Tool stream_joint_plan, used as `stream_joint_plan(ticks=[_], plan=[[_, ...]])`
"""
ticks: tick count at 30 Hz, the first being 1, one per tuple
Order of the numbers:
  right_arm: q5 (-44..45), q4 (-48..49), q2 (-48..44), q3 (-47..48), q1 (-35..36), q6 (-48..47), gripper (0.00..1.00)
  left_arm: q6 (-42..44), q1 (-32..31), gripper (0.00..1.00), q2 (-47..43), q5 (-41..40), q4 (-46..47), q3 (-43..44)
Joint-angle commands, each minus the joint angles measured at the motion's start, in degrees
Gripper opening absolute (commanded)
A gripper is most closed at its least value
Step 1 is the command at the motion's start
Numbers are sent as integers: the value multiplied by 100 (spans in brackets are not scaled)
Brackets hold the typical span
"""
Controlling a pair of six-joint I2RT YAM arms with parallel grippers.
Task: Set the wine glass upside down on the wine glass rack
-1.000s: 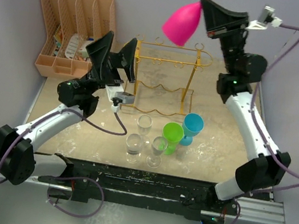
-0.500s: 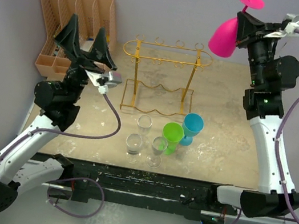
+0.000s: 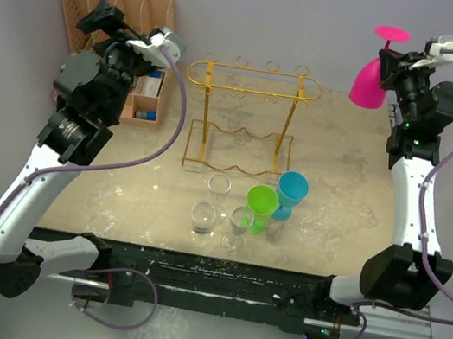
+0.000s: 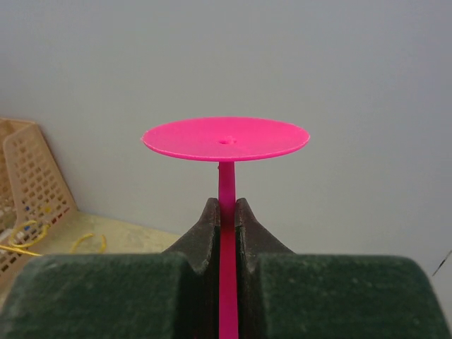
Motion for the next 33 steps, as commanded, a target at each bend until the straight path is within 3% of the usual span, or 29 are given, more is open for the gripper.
stream_joint_plan(ticks=[1, 7, 12, 16, 23, 33], plan=[[-889, 1223, 235, -186, -247, -222, 0, -934, -6, 99, 284, -589, -1625, 270], [-2448, 4124, 1435, -349, -543, 1261, 0, -2001, 7, 99, 771, -626, -2795, 1100], [-3184, 6015, 2865, 491, -553, 2611, 0, -2535, 14, 99, 851, -703, -3202, 1238], [-3127, 6731, 3656, 1109, -557, 3238, 0, -2684, 74, 99, 940, -653, -3435, 1313], [-3140, 7066, 4726, 2187, -475, 3729, 0, -3459, 584, 99, 1189, -168, -4061, 1946], [-3396, 7782, 5200, 2448, 68, 3852, 0, -3620, 913, 99, 1241, 39, -4311, 2081]])
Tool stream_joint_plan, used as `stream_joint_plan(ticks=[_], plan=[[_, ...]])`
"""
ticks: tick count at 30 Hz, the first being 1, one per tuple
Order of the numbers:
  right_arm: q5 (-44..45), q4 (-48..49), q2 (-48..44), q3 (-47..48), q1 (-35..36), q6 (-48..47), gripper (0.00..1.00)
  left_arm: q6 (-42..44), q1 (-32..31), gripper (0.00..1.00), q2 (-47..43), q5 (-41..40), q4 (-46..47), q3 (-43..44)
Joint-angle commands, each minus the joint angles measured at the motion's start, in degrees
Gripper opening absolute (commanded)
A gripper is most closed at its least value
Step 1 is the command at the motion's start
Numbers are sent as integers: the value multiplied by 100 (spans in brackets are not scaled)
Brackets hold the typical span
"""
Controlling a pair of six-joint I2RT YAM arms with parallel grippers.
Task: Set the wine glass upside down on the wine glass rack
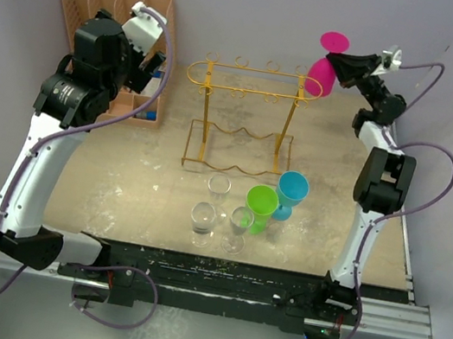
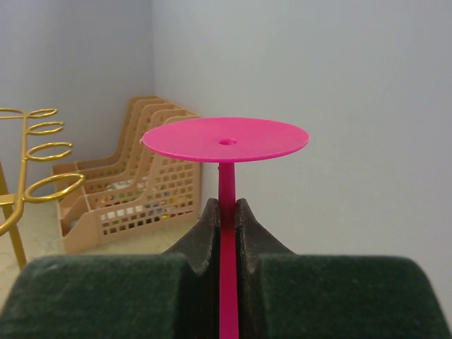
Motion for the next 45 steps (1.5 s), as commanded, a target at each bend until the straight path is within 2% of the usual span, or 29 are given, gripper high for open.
stream_joint_plan(ticks=[1, 8, 24, 45], plan=[[-61, 1106, 64, 243, 194, 149, 0, -186, 72, 99, -33, 126, -15, 109], [85, 2019, 183, 149, 298, 640, 0, -36, 90, 99, -23, 135, 54, -114], [-71, 2043, -578, -713, 602, 312, 0, -55, 90, 99, 26, 293, 29, -312], [-321, 2042, -1084, -1552, 663, -79, 0, -55, 88, 99, -33, 293, 128, -516]])
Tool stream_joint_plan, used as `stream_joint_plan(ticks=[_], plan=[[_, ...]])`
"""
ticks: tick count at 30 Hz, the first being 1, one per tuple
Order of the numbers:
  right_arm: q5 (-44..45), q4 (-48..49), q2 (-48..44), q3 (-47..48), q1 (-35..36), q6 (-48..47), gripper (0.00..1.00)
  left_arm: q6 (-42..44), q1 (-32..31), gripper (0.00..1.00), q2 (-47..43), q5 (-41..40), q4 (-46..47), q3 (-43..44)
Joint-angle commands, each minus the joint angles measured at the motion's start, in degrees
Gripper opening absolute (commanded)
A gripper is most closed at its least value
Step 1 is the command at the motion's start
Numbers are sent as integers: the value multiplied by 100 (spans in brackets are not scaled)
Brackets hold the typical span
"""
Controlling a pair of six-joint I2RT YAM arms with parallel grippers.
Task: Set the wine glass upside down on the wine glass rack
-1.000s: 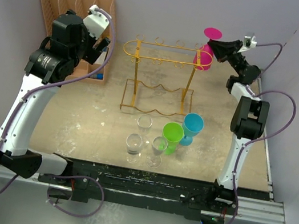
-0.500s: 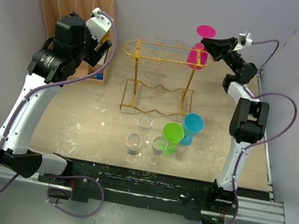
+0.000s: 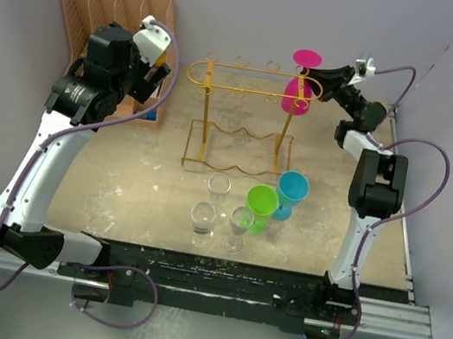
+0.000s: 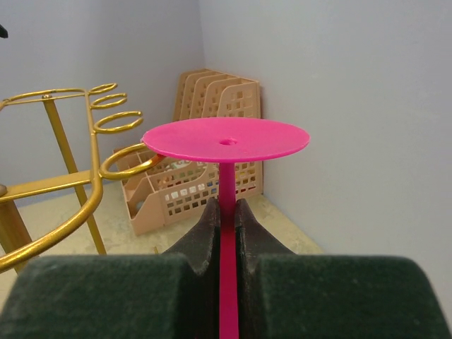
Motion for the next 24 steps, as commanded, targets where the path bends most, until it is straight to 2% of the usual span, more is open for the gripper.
stream_joint_plan(ticks=[1, 9, 24], plan=[[-124, 1875, -521, -100, 7, -267, 0, -56, 34, 99, -84, 24, 242, -63], [-116, 1867, -837, -478, 14, -540, 0, -44, 35, 99, -86, 24, 269, -127], [-278, 1871, -897, -651, 69, -631, 0, -70, 36, 99, -28, 46, 382, -252]])
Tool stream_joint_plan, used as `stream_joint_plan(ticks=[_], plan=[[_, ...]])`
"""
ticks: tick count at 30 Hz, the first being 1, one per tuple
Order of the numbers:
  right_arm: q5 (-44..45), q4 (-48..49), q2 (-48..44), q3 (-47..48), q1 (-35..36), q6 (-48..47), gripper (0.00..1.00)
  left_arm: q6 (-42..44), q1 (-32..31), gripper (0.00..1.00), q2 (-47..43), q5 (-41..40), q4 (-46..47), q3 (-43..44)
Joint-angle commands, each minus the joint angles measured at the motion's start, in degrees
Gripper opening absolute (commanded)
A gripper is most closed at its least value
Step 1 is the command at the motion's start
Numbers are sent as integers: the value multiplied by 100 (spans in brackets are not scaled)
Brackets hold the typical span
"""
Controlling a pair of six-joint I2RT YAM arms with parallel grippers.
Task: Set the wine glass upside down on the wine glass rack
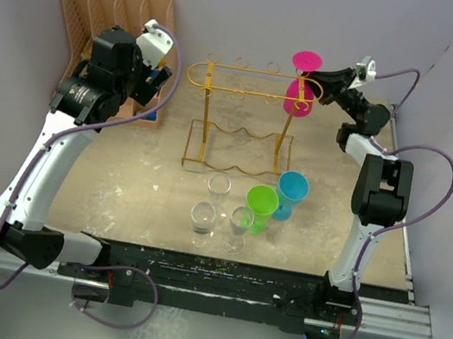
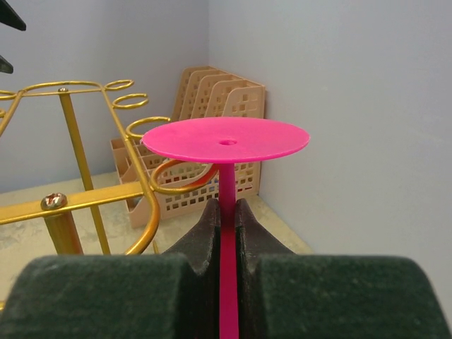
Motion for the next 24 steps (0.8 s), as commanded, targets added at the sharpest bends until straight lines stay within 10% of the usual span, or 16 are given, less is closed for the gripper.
stream_joint_plan(ticks=[1, 20, 24], plan=[[-149, 1867, -309, -80, 63, -184, 0, -74, 34, 99, -26, 61, 268, -17], [-223, 1822, -668, -772, 104, -749, 0, -83, 35, 99, 72, 85, 369, -173], [-213, 1805, -724, -952, 91, -860, 28, -93, 33, 99, 76, 103, 378, -174]])
